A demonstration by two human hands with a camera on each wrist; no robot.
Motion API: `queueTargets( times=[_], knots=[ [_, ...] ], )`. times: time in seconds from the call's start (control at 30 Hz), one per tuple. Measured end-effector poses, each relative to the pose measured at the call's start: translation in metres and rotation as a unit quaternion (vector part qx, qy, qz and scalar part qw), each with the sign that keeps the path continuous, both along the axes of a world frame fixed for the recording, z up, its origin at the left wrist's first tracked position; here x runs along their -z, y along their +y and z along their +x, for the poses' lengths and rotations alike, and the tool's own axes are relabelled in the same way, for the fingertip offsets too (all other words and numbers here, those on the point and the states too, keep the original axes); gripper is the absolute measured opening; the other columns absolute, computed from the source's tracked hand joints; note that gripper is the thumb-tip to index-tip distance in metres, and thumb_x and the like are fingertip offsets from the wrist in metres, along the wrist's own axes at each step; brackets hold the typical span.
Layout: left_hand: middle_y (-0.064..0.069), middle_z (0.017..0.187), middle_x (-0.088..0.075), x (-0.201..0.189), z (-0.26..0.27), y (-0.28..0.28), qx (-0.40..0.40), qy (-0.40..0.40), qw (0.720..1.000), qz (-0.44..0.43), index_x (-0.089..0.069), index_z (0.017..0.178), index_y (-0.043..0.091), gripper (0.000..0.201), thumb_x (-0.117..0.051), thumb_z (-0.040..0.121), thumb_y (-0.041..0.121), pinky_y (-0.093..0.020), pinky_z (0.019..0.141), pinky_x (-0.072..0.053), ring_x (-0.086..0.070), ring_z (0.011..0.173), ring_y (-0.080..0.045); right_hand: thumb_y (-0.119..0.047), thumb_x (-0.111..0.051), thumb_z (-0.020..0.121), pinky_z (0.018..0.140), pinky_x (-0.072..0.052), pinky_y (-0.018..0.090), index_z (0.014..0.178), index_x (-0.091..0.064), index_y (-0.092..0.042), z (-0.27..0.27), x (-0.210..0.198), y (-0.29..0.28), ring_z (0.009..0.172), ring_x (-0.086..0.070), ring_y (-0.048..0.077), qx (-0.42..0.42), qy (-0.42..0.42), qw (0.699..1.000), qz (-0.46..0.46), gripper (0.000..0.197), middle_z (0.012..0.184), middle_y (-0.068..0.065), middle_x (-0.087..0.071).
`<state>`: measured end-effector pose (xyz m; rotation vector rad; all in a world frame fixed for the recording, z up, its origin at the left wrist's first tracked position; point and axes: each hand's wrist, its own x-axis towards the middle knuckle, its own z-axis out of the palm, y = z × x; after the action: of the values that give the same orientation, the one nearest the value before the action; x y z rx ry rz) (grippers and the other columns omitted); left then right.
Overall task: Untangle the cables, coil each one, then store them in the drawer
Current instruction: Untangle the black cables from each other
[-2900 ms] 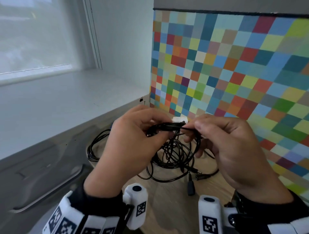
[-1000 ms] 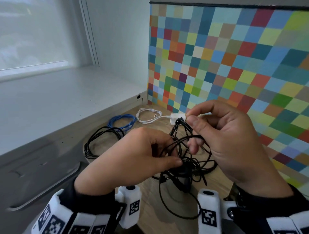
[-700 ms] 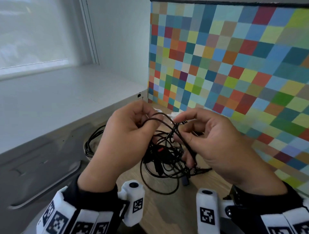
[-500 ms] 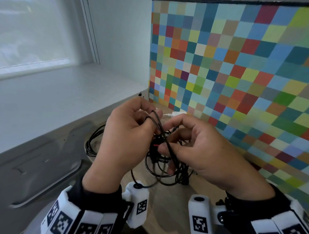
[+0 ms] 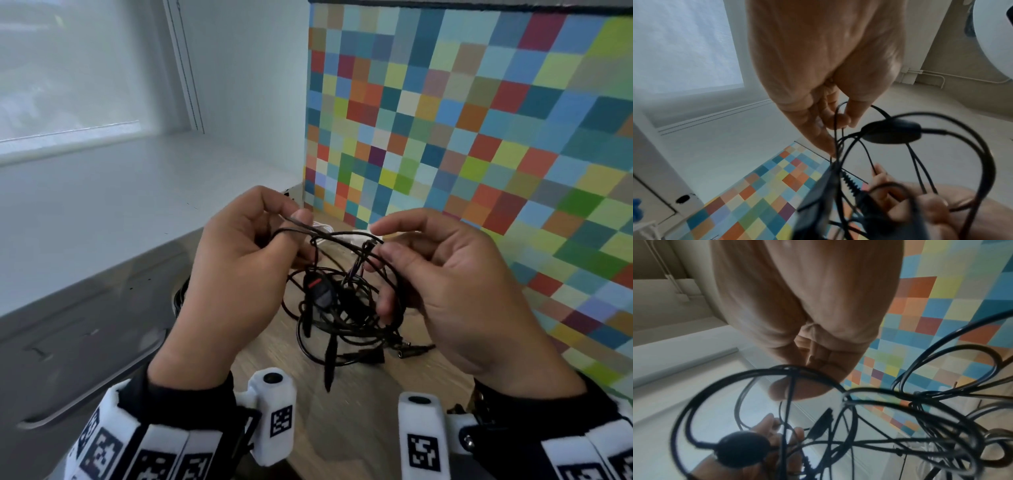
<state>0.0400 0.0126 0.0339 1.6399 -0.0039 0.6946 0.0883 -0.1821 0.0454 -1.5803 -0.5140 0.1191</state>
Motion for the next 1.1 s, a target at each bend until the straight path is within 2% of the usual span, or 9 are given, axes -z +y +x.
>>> queueTargets(
  times=[0.17, 0.3, 0.37, 0.43, 0.53, 0.7, 0.87, 0.97, 1.1],
  knots=[
    [-0.007, 0.070, -0.075, 0.001, 0.000, -0.003, 0.033, 0.033, 0.999, 0.005, -0.069, 0.083, 0.019, 0.014, -0.071, 0.094, 0.011, -0.033, 0.071, -0.059, -0.074, 0.070, -0.022, -0.001, -0.048, 0.106, 0.054, -0.049, 0.041, 0.081, -0.076, -0.021, -0.003, 0.003, 0.000, 0.047, -0.056, 0.025, -0.011, -0.024, 0.998, -0.050, 0.042, 0.058, 0.014, -0.059],
    [-0.009, 0.077, -0.079, -0.002, -0.003, -0.007, 0.054, 0.043, 0.997, -0.025, -0.067, 0.090, 0.012, 0.010, -0.067, 0.096, 0.005, -0.041, 0.073, -0.062, -0.078, 0.080, -0.029, -0.034, -0.049, 0.097, 0.056, -0.037, 0.047, 0.099, -0.081, -0.032, -0.008, 0.000, 0.002, 0.056, -0.045, 0.029, -0.054, -0.015, 0.995, -0.080, 0.032, 0.068, 0.034, -0.046],
    [-0.010, 0.080, -0.079, -0.004, -0.004, -0.009, 0.070, 0.041, 0.995, -0.052, -0.065, 0.092, 0.009, 0.012, -0.063, 0.096, -0.002, -0.037, 0.067, -0.061, -0.078, 0.082, -0.027, -0.061, -0.058, 0.090, 0.059, -0.042, 0.044, 0.106, -0.075, -0.040, -0.012, -0.002, 0.004, 0.062, -0.054, 0.019, -0.065, -0.040, 0.990, -0.115, 0.031, 0.078, 0.020, -0.059],
    [-0.009, 0.083, -0.079, -0.006, -0.005, -0.011, 0.075, 0.039, 0.995, -0.061, -0.064, 0.094, 0.009, 0.014, -0.062, 0.094, -0.005, -0.036, 0.065, -0.061, -0.078, 0.084, -0.026, -0.076, -0.074, 0.070, 0.066, -0.049, 0.033, 0.109, -0.064, -0.046, -0.012, 0.000, 0.005, 0.069, -0.060, 0.002, -0.046, -0.073, 0.977, -0.196, 0.051, 0.094, -0.011, -0.066],
    [-0.007, 0.085, -0.079, -0.008, -0.007, -0.017, 0.082, 0.029, 0.993, -0.077, -0.064, 0.095, 0.013, 0.014, -0.064, 0.095, 0.000, -0.036, 0.060, -0.061, -0.077, 0.086, -0.027, -0.061, -0.088, 0.061, 0.061, -0.041, 0.019, 0.107, -0.052, -0.045, -0.010, 0.005, 0.011, 0.068, -0.056, -0.002, 0.018, -0.110, 0.950, -0.291, 0.061, 0.103, -0.020, -0.058],
    [-0.009, 0.081, -0.078, -0.010, -0.009, -0.023, 0.081, 0.000, 0.995, -0.057, -0.064, 0.092, 0.016, 0.017, -0.065, 0.094, -0.001, -0.022, 0.048, -0.052, -0.076, 0.080, -0.031, -0.060, -0.087, 0.068, 0.068, -0.044, 0.022, 0.110, -0.057, -0.048, -0.006, 0.010, 0.012, 0.079, -0.059, -0.005, 0.042, -0.132, 0.944, -0.298, 0.052, 0.105, -0.024, -0.062],
    [-0.003, 0.075, -0.078, -0.013, -0.008, -0.021, 0.057, -0.012, 0.997, -0.058, -0.062, 0.092, 0.004, 0.012, -0.064, 0.093, -0.007, -0.009, 0.048, -0.044, -0.063, 0.051, -0.006, -0.051, -0.079, 0.081, 0.085, -0.055, 0.028, 0.113, -0.066, -0.052, -0.003, 0.011, 0.006, 0.096, -0.069, -0.006, -0.005, -0.105, 0.961, -0.255, 0.034, 0.113, -0.038, -0.066],
    [-0.004, 0.082, -0.079, -0.016, -0.009, -0.022, 0.058, -0.023, 0.996, -0.071, -0.060, 0.092, 0.003, 0.012, -0.061, 0.094, -0.008, -0.010, 0.047, -0.043, -0.059, 0.045, -0.007, -0.029, -0.072, 0.091, 0.082, -0.059, 0.036, 0.113, -0.072, -0.041, 0.001, 0.011, 0.002, 0.094, -0.074, 0.007, -0.062, -0.072, 0.978, -0.185, 0.025, 0.109, -0.020, -0.074],
    [-0.011, 0.076, -0.077, -0.019, -0.012, -0.024, 0.060, -0.027, 0.995, -0.078, -0.059, 0.090, 0.002, 0.012, -0.058, 0.097, -0.006, -0.006, 0.043, -0.038, -0.053, 0.038, -0.002, -0.004, -0.045, 0.079, 0.086, -0.062, 0.051, 0.091, -0.081, -0.015, 0.006, 0.015, 0.000, 0.107, -0.074, 0.024, -0.080, -0.001, 0.996, -0.028, 0.039, 0.116, 0.005, -0.076]
  ],
)
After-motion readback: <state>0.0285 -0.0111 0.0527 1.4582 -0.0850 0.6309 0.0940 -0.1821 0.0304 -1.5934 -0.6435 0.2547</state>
